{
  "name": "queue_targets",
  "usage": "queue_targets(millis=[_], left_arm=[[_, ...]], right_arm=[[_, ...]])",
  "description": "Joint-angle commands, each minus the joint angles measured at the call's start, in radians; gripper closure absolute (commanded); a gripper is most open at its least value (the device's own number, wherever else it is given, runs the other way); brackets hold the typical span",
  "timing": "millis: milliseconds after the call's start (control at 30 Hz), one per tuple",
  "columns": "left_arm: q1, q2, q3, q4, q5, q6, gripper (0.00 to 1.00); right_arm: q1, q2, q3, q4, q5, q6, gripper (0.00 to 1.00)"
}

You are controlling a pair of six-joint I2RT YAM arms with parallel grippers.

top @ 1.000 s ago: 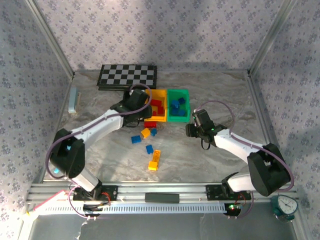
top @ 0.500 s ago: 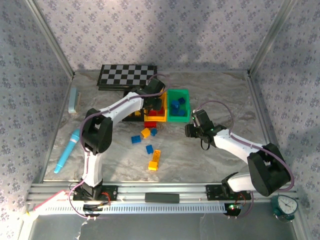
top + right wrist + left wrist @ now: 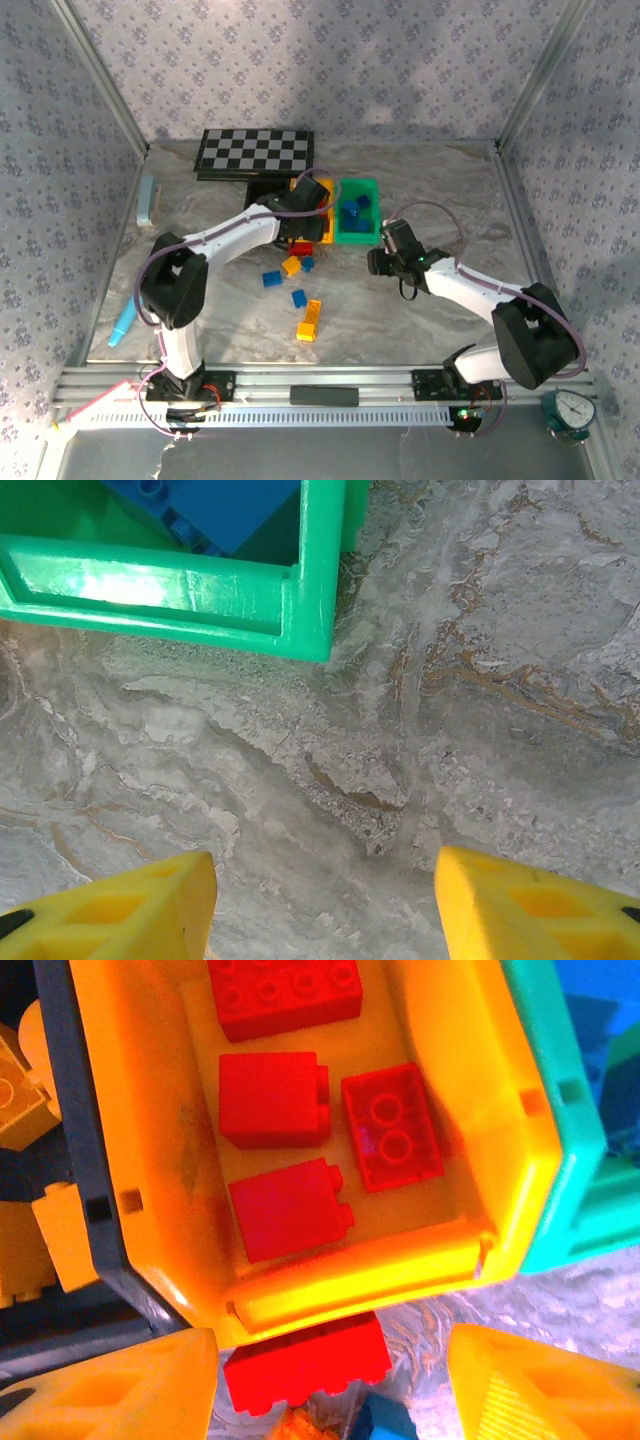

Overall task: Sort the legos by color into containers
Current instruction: Place the lego in the container, then pick up the lego from the center of the table.

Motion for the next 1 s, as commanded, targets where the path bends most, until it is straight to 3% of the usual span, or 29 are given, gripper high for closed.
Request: queue_targets(millis=[0,167,600,967], left_arm=[[-0.006,-0.07,-0.082,0.059,-0.005,-0.01,0.38],[-0.012,-0.102,-0.173,0.107,-0.013,-0.041,0.4],[-0.013,-0.02,-0.16,0.09,-0.019,-0.077,0.4],[-0.013,0.037,-0.123,0.057,0.002,-0.091,0.32]], right_arm=[[0.008,0.012,0.03,0.003,0.021,-0.016,0.39],[0.014,0.024,0.037,0.005,0.018,-0.017,0.39],[0.021,0.033,0.042,0.0,0.035,-0.021,0.39],[0.026,0.038,0.047,0.001,0.038,-0.023,0.39]])
